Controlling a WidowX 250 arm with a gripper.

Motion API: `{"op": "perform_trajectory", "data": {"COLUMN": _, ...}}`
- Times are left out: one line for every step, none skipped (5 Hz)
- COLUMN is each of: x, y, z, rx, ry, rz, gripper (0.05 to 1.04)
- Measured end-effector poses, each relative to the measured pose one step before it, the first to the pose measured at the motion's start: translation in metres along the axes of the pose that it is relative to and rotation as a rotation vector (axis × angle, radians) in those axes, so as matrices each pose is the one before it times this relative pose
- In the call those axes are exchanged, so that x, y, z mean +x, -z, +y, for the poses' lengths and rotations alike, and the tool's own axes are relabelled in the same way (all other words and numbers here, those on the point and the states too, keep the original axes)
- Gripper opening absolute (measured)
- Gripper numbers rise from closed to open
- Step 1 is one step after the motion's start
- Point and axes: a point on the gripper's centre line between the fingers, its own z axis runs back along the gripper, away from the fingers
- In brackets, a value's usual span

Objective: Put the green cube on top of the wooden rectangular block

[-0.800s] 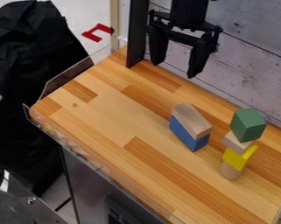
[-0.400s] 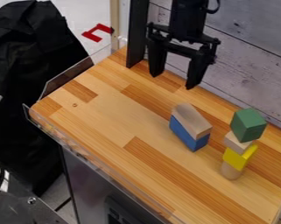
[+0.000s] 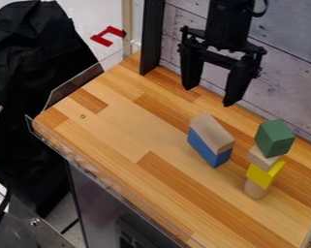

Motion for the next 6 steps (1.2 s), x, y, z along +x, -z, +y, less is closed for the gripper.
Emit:
{"op": "perform_trajectory", "data": {"x": -0.00239, "y": 0.00064, "z": -0.01796, "rx": 0.0199, "ry": 0.0720, "rz": 0.0057, "gripper": 0.999}}
{"op": "perform_trajectory", "data": {"x": -0.00041, "y": 0.00050, "z": -0.02160, "rx": 0.0313, "ry": 0.0862, "rz": 0.0093, "gripper": 0.999}}
{"op": "perform_trajectory", "data": {"x": 0.00453, "y": 0.00424, "z": -0.01354, "rx": 0.0142, "ry": 0.0578, "rz": 0.0082, "gripper": 0.999}}
{"op": "perform_trajectory", "data": {"x": 0.00546, "y": 0.00688, "z": -0.00622, "rx": 0.0044, "ry": 0.0240, "rz": 0.0275, "gripper": 0.999}}
{"op": "perform_trajectory", "data": {"x": 0.00266, "y": 0.00234, "z": -0.00077, "rx": 0.0085, "ry": 0.0083, "rz": 0.0091, "gripper": 0.999}}
{"op": "perform_trajectory", "data": {"x": 0.00665, "y": 0.00429, "z": -0.00210, "rx": 0.0109, "ry": 0.0052, "rz": 0.0174, "gripper": 0.999}}
